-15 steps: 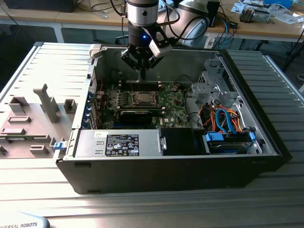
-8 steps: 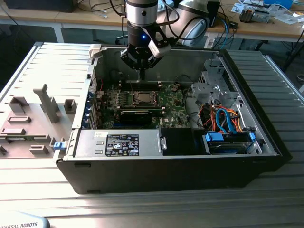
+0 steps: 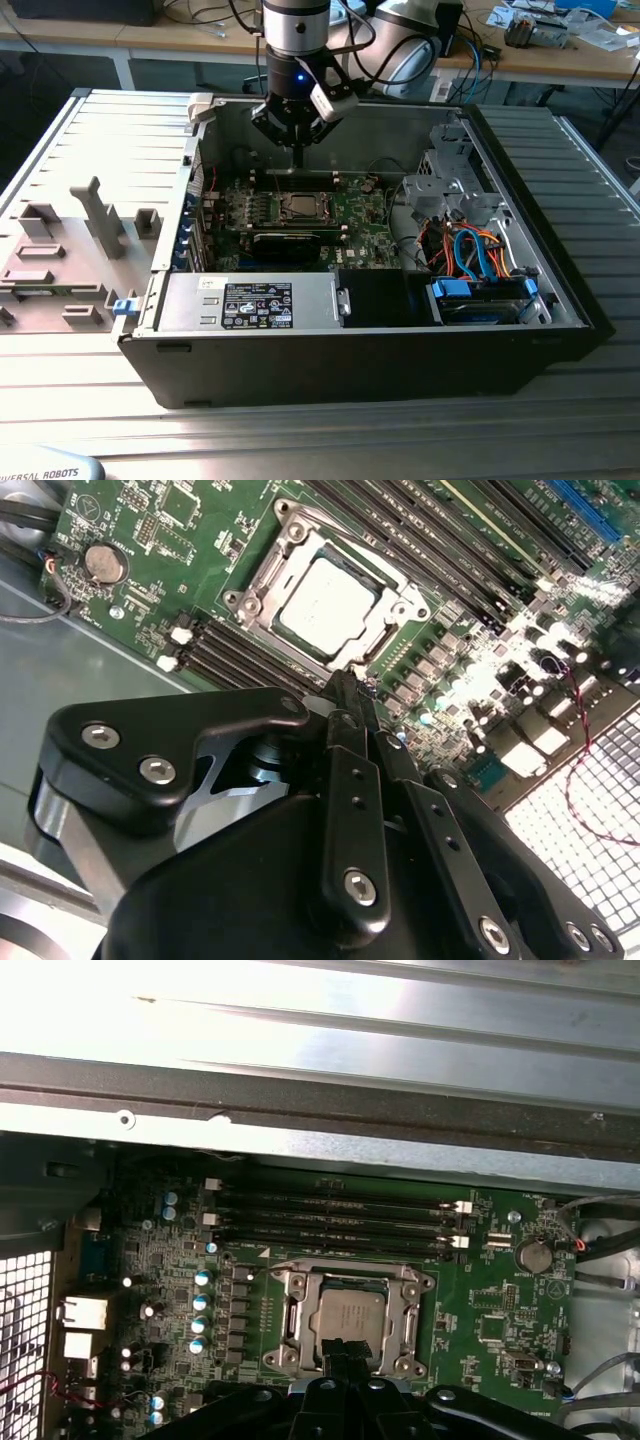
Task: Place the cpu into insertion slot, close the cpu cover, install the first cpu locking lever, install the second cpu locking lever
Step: 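Install the first cpu locking lever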
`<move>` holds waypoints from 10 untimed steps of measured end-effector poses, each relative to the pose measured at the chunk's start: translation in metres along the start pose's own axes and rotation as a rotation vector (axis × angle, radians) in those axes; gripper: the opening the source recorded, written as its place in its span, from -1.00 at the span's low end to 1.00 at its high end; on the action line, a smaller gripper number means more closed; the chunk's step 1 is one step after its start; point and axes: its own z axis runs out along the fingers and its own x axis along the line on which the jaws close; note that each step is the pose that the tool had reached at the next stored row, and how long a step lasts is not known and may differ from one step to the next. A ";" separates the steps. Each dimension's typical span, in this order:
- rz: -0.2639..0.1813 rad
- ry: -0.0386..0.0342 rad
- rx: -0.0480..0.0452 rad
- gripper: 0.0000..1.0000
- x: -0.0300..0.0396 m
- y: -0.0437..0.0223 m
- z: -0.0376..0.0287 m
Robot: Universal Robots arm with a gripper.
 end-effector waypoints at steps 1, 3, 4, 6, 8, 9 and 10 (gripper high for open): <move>0.000 -0.0001 0.0000 -0.79 0.0002 0.0000 0.0000; 0.000 0.0000 0.0000 -0.79 0.0005 0.0000 0.0000; 0.000 0.0000 0.0000 -0.79 0.0007 0.0001 0.0000; 0.000 0.0000 0.0000 -0.79 0.0010 0.0001 0.0000; 0.000 0.0000 0.0000 -0.79 0.0014 0.0001 0.0000; 0.000 0.0000 0.0000 -0.79 0.0016 0.0001 0.0000; 0.000 0.0000 0.0000 -0.79 0.0017 0.0002 0.0000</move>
